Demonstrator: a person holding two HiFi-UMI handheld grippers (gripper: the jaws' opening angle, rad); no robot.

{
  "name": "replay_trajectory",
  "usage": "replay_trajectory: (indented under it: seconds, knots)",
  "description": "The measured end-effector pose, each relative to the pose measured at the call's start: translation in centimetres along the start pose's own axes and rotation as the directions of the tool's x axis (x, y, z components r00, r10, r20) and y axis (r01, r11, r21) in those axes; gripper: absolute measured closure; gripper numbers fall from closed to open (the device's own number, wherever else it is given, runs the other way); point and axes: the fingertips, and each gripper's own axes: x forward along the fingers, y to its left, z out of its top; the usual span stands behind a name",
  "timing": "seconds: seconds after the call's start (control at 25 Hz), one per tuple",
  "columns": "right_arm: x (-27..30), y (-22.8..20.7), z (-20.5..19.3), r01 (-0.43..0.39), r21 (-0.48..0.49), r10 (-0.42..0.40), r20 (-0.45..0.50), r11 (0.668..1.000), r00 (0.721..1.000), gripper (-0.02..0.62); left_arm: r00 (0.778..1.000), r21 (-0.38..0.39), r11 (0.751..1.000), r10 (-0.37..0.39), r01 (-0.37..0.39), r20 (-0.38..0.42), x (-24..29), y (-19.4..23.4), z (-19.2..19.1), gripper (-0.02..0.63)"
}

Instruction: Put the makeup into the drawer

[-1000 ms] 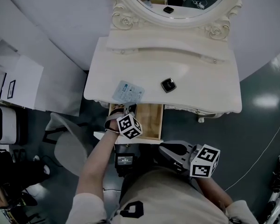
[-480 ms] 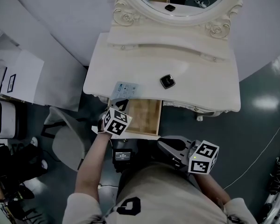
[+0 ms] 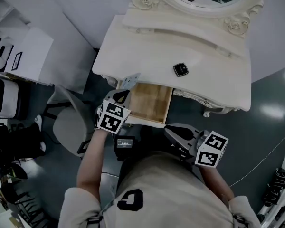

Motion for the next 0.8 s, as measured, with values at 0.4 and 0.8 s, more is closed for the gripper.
replay_trajectory:
  seconds: [0.4, 0.8]
  knots:
    - [2.2, 0.9, -0.7, 0.006, -0.084, -0.012, -0.075, 0.996, 0.997, 0.566, 1.0, -0.071, 0.997, 0.021, -0.021, 0.0, -3.0, 0.5, -2.4, 0.554]
    - [2.8, -0.9, -0.6, 0.138, -0.029, -0.14, -0.069, 0.99, 0.988, 0.566, 0.993, 0.084, 0.996, 0.033, -0.023, -0.112, 0.2, 2.4, -4.1, 0.554]
